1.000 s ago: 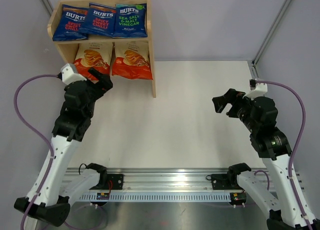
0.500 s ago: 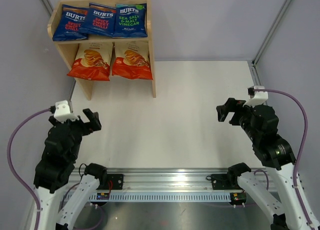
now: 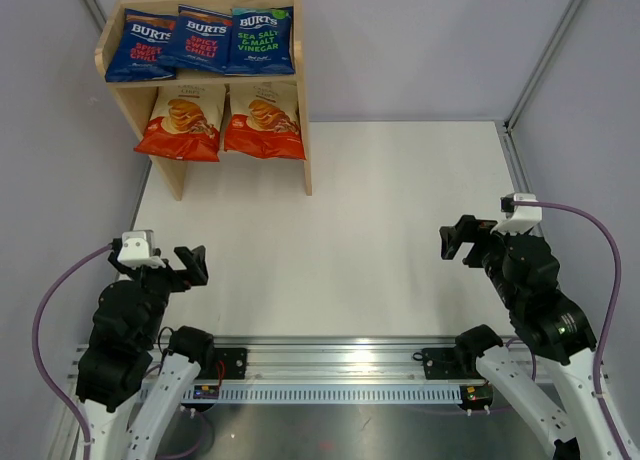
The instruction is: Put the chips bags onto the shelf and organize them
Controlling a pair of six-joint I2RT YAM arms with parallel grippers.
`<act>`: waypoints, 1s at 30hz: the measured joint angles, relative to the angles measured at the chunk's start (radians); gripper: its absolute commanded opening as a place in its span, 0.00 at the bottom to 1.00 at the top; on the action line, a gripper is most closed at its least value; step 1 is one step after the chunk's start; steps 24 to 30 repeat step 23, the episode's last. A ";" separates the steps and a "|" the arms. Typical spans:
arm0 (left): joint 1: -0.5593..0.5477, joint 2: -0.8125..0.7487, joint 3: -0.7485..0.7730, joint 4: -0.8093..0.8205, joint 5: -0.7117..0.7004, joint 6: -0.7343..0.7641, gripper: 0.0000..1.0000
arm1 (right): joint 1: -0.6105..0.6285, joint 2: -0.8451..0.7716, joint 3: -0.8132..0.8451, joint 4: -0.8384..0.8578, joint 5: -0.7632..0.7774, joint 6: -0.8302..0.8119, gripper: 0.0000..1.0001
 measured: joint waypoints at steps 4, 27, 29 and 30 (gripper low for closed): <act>0.000 -0.005 -0.009 0.011 0.017 0.006 0.99 | 0.000 0.002 -0.023 0.000 0.005 0.012 0.99; 0.000 0.031 -0.062 0.082 0.072 0.013 0.99 | 0.001 0.142 -0.026 0.008 0.079 0.045 1.00; 0.000 0.031 -0.062 0.082 0.072 0.013 0.99 | 0.001 0.142 -0.026 0.008 0.079 0.045 1.00; 0.000 0.031 -0.062 0.082 0.072 0.013 0.99 | 0.001 0.142 -0.026 0.008 0.079 0.045 1.00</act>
